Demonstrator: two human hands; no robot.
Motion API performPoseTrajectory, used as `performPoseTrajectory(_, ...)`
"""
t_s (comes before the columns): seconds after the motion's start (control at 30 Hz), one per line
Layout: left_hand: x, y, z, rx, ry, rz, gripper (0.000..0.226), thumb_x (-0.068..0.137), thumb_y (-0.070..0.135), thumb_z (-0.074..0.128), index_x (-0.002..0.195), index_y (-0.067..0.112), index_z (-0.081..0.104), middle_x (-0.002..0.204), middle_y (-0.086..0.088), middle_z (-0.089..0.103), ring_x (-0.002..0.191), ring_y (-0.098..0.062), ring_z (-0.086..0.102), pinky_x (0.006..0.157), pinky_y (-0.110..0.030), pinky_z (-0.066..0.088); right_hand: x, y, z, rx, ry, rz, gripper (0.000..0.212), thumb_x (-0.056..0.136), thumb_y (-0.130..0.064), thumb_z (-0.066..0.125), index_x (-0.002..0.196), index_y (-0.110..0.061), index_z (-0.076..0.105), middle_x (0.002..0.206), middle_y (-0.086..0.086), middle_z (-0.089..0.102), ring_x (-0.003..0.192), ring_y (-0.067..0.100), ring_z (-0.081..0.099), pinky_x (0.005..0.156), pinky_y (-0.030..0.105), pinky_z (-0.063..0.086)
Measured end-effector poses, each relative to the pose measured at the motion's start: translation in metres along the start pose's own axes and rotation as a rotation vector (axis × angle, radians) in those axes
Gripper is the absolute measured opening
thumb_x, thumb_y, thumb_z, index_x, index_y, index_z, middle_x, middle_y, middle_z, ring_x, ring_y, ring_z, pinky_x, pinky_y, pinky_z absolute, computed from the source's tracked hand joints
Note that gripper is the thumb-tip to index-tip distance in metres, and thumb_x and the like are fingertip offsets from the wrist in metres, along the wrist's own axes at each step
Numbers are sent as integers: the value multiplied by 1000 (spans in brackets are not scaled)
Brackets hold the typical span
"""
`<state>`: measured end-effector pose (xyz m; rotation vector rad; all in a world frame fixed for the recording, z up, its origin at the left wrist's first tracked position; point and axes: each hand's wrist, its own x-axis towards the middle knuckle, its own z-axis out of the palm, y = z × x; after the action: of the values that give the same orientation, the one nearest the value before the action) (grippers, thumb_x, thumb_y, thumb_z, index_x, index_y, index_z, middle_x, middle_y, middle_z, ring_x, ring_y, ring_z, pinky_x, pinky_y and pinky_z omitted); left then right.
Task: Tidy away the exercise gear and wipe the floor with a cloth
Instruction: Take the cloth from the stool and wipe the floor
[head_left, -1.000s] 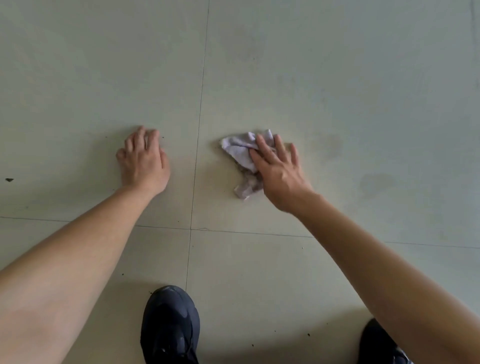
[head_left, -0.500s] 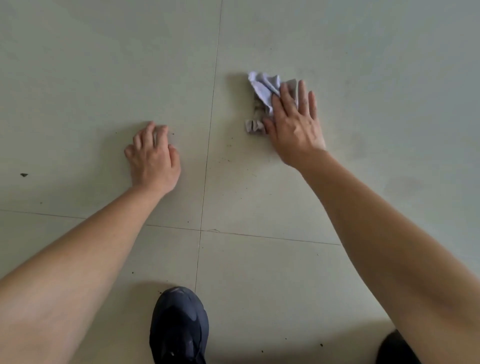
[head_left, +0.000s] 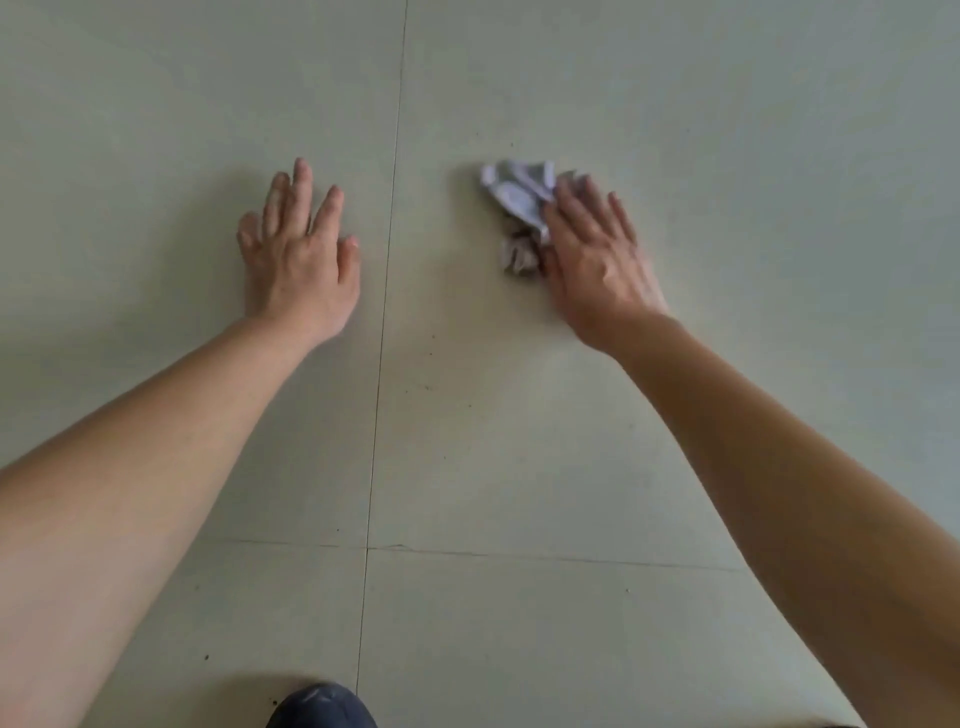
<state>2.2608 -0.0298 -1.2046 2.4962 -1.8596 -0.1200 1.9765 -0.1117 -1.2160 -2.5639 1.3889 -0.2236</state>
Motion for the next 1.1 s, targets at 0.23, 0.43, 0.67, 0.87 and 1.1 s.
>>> performPoseTrajectory(0.23, 47, 13, 22, -95, 107, -56, 52, 98, 28, 29, 149, 17, 37, 160, -4, 29, 148, -22, 24, 113, -52, 21, -1, -40, 8, 69, -123, -274, 57, 104, -21, 36, 160, -26, 22, 167, 14, 14, 154, 34, 9, 124, 44, 10)
performPoseTrajectory(0.43, 45, 10, 27, -101, 140, -49, 52, 98, 28, 29, 148, 18, 39, 159, -3, 31, 148, -22, 26, 112, -52, 20, 80, 16, 1, -84, -91, -417, 54, 106, -40, 26, 158, -26, 30, 163, 13, 28, 150, 38, 23, 123, 50, 18)
performPoseTrajectory(0.67, 48, 15, 21, -54, 35, -78, 57, 96, 31, 24, 152, 21, 30, 162, 0, 23, 149, -21, 19, 113, -53, 17, 160, 32, -3, -23, 25, 64, 59, 102, -31, 27, 160, -24, 20, 167, 9, 17, 151, 39, 19, 121, 48, 23)
performPoseTrajectory(0.87, 48, 16, 18, -46, 2, -83, 58, 97, 31, 25, 153, 20, 27, 163, -1, 19, 150, -22, 18, 114, -55, 15, 80, -2, 2, 7, -202, -548, 51, 106, -31, 36, 155, -15, 36, 164, 14, 25, 153, 34, 19, 124, 46, 18)
performPoseTrajectory(1.1, 50, 15, 17, -25, -34, -102, 59, 97, 33, 19, 154, 21, 26, 163, -1, 19, 150, -23, 16, 116, -54, 12, 224, 42, -16, -41, -144, -48, 57, 105, -42, 23, 158, -22, 26, 166, 13, 18, 153, 37, 11, 124, 48, 14)
